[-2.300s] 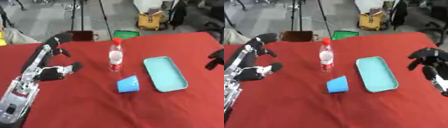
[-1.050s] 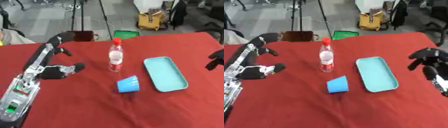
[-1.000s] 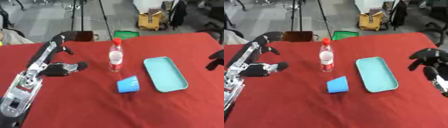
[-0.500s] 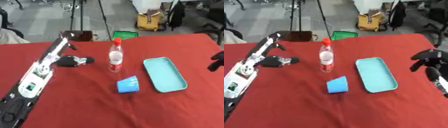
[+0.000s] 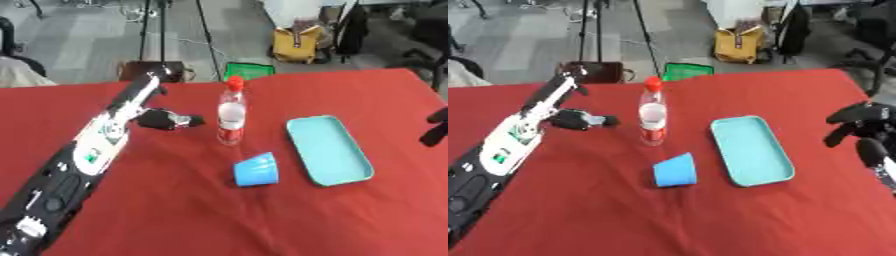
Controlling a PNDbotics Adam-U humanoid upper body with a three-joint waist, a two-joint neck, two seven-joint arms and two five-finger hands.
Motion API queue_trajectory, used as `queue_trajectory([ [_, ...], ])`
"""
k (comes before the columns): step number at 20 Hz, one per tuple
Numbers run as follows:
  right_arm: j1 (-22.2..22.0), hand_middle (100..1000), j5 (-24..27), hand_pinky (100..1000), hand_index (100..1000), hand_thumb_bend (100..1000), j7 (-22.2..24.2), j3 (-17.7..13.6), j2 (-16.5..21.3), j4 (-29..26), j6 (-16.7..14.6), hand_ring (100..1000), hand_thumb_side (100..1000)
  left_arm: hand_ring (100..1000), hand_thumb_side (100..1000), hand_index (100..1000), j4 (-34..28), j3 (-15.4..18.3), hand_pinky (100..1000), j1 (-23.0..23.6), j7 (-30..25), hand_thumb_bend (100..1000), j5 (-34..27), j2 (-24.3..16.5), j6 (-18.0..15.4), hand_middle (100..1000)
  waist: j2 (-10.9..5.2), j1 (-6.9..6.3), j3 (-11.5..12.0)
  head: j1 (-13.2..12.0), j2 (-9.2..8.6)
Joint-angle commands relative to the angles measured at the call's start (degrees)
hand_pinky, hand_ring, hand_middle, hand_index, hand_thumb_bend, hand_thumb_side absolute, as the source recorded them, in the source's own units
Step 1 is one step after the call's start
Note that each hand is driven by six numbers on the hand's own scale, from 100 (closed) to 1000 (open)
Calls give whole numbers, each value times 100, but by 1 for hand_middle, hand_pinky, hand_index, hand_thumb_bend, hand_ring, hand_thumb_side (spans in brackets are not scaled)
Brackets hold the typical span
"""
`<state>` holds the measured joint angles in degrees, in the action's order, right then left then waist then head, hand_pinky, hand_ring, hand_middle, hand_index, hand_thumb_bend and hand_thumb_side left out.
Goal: Pick up objects on the table and place them in the box.
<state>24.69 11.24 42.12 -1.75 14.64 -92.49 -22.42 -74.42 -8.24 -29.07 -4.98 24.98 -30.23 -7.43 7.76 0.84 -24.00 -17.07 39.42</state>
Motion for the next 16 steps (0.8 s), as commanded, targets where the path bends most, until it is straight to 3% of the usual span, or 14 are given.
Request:
queue_trajectory([
  [1, 92, 692, 63, 614, 769, 197, 779, -6, 42, -41, -764, 562, 487, 940, 556, 955, 268, -23, 720, -207, -76, 1000, 133, -89, -219, 912, -61, 15, -25, -34, -42],
  [16, 135, 691, 118, 613, 768, 195, 873, 62, -23, -35, -786, 560, 486, 940, 599, 954, 1488, -16, 716, -843, 35, 1000, 426, 58, -450, 913, 20, 28, -352, -133, -49],
])
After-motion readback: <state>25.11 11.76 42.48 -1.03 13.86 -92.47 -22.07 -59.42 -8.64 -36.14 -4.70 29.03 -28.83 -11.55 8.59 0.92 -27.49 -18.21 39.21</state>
